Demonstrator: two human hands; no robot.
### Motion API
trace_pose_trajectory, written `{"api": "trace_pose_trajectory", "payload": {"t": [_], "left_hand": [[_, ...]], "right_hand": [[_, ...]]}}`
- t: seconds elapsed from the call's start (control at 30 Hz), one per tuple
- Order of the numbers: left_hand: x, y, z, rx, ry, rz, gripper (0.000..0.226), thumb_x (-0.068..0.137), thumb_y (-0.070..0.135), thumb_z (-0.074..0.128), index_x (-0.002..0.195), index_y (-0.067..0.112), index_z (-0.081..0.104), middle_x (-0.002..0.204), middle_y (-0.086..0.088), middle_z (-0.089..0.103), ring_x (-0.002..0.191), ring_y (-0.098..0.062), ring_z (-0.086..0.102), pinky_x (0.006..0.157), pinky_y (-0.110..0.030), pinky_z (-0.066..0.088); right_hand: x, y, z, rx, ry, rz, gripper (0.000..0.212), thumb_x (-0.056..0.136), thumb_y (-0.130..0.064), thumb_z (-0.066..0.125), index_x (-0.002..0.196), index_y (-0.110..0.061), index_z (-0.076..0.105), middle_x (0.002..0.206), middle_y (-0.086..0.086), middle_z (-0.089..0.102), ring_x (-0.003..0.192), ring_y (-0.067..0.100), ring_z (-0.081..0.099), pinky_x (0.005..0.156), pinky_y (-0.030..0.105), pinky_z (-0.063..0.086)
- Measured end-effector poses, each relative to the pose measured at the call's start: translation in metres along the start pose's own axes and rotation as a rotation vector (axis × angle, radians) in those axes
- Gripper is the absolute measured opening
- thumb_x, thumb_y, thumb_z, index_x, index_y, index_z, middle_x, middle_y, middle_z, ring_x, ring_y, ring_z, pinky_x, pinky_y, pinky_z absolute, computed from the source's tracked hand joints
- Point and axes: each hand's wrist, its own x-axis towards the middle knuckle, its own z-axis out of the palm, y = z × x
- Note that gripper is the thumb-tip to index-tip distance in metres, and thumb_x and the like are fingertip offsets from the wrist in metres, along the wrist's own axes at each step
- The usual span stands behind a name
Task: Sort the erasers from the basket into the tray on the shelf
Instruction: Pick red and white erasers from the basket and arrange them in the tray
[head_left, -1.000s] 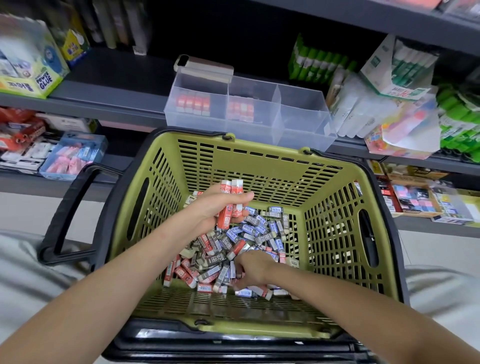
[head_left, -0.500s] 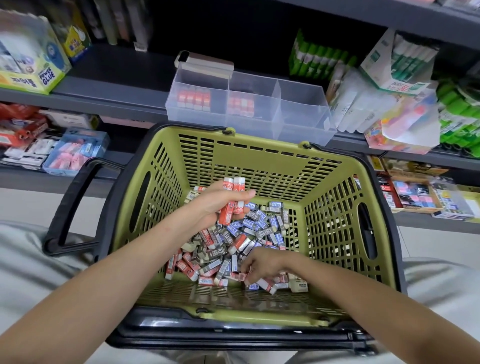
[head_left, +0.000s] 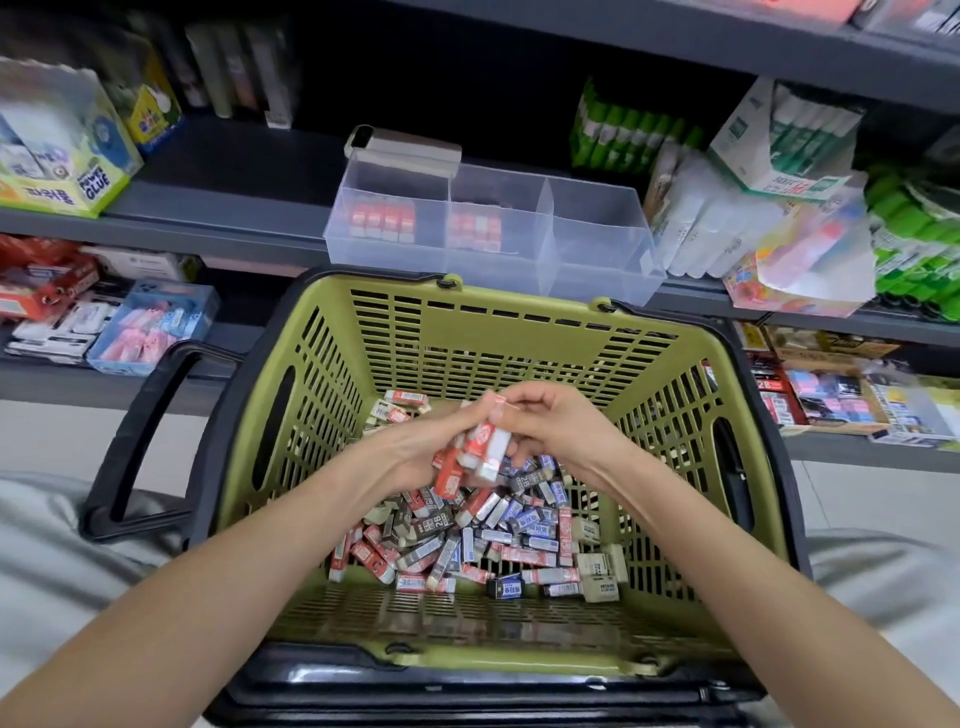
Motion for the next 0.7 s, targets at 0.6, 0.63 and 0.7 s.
{"api": "trace_pose_trajectory", "payload": {"t": [0.6,0.63,0.7], "left_hand": [[-0.006,0.014,-0.006,-0.267,0.121,0.088,0.043,0.057,0.005,0.074,0.097,0.005,0.058,0.064,-0.008,0.071,0.052,-0.018,0.067,0.044,-0.026,0.054],[-0.007,0.015,-0.005,-0.261,0.119,0.093,0.043,0.057,0.005,0.074,0.097,0.006,0.058,0.063,-0.007,0.071,0.053,-0.018,0.067,0.044,-0.026,0.054],[-0.008,0.016,-0.003,-0.253,0.117,0.109,0.04,0.057,0.006,0.073,0.094,0.007,0.058,0.062,-0.005,0.071,0.053,-0.017,0.067,0.044,-0.026,0.054]], "right_hand": [[0.004,0.12,-0.009,-1.651,-0.226,0.184,0.036,0.081,-0.05,0.064,0.1,-0.02,0.073,0.097,-0.005,0.072,0.088,0.016,0.066,0.068,0.028,0.053],[0.005,0.123,-0.01,-1.677,-0.224,0.156,0.036,0.082,-0.05,0.063,0.096,-0.018,0.074,0.094,-0.002,0.072,0.084,0.018,0.066,0.066,0.028,0.052],[0.005,0.128,-0.011,-1.676,-0.223,0.092,0.034,0.084,-0.046,0.062,0.089,-0.014,0.073,0.09,0.001,0.071,0.083,0.02,0.065,0.067,0.03,0.053]]}}
